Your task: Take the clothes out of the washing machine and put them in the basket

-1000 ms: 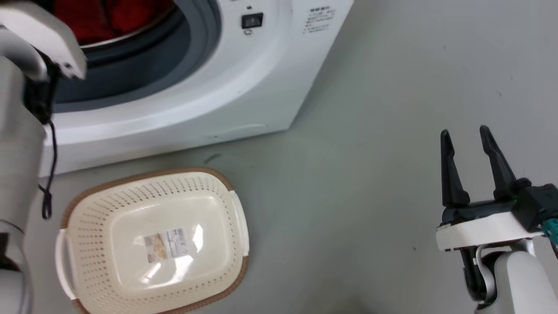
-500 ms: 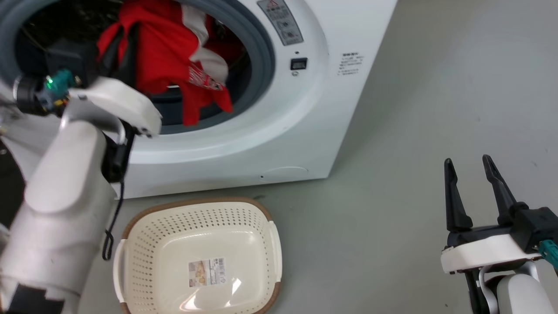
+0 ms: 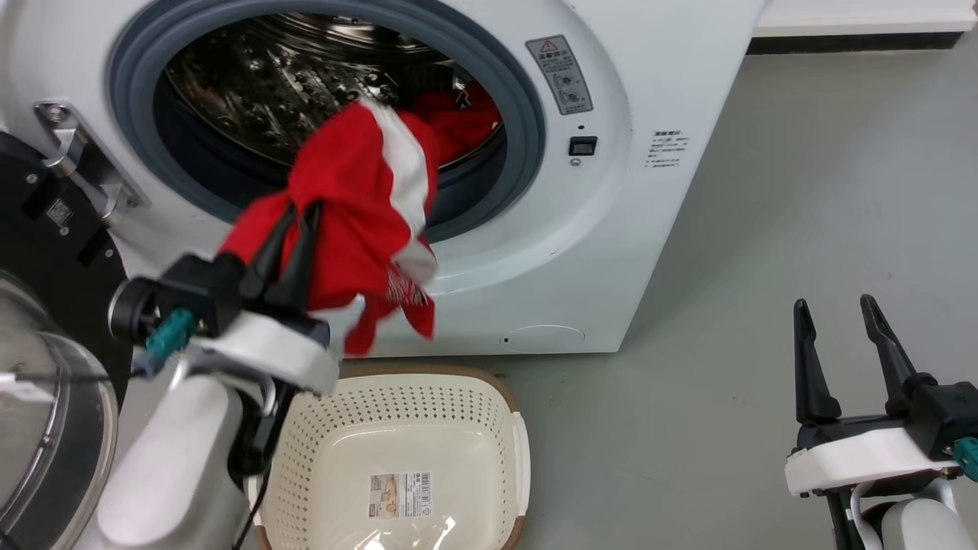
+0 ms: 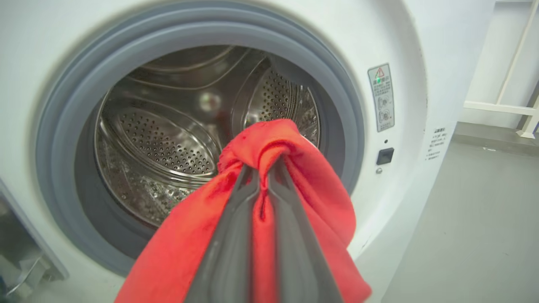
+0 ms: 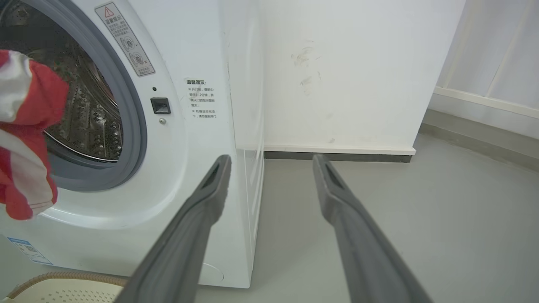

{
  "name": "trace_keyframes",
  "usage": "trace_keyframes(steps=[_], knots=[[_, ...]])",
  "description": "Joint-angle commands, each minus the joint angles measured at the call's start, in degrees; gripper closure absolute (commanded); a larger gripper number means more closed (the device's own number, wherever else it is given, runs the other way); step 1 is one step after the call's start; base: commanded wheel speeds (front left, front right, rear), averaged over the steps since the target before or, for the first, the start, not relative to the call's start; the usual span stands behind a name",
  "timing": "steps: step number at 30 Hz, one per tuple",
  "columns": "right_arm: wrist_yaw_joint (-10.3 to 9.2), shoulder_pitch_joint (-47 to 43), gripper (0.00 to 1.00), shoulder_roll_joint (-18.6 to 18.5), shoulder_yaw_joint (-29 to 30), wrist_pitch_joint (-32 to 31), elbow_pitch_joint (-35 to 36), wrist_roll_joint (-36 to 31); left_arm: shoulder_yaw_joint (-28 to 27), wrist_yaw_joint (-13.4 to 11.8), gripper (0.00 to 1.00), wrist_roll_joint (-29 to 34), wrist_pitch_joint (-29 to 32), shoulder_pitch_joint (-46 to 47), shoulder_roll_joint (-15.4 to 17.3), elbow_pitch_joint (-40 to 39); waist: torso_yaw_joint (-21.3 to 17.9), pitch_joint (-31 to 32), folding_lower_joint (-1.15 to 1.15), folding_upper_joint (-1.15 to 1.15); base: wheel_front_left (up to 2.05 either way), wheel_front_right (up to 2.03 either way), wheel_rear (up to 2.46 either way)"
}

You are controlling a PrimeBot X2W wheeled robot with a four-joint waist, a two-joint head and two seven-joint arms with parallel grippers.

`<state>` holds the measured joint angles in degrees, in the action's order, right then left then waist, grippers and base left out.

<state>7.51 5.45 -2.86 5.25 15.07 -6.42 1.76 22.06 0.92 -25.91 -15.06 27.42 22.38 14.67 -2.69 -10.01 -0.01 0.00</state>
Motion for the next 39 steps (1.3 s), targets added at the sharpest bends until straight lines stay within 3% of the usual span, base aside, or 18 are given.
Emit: trace_keyframes(steps=[1, 8, 14, 24, 33, 39], knots=[[-0.04, -0.6, 0.0, 0.0, 0.1, 0.2, 0.1, 0.0, 0.1, -0.3, 1.0, -0.2, -0.1, -1.1, -0.1, -0.5, 0.3, -0.2, 0.01, 0.0, 0.0, 0.0, 0.0], [-0.04, 1.4, 0.0, 0.0, -0.2, 0.2, 0.9, 0.2, 1.1, 1.1, 1.0, -2.4, 2.0, -7.0, 1.1, 1.3, 0.8, -4.1, 0.01, 0.0, 0.0, 0.0, 0.0], [-0.04, 3.3, 0.0, 0.0, -0.1, 0.2, 1.8, -0.6, 0.8, 2.8, 1.0, -5.0, 1.2, -7.6, -0.3, 7.9, 0.7, -9.0, 0.01, 0.0, 0.0, 0.0, 0.0], [-0.04, 6.5, 0.0, 0.0, 0.4, 0.2, 4.3, -2.4, 2.4, 5.0, 1.0, -5.3, 0.3, -2.0, -3.3, 26.0, 0.3, -19.6, 0.01, 0.0, 0.0, 0.0, 0.0], [-0.04, 9.0, 0.0, 0.0, 0.5, 0.2, 8.9, -2.8, 2.5, 6.2, 1.0, -6.8, 0.0, 8.5, -6.0, 43.4, -0.3, -29.7, 0.01, 0.0, 0.0, 0.0, 0.0], [-0.04, 9.0, 0.0, 0.0, 0.5, 0.2, 12.3, -2.5, 1.4, 6.5, 1.0, -8.6, -0.2, 15.5, -6.4, 49.9, -1.3, -35.6, 0.01, 0.0, 0.0, 0.0, 0.0]])
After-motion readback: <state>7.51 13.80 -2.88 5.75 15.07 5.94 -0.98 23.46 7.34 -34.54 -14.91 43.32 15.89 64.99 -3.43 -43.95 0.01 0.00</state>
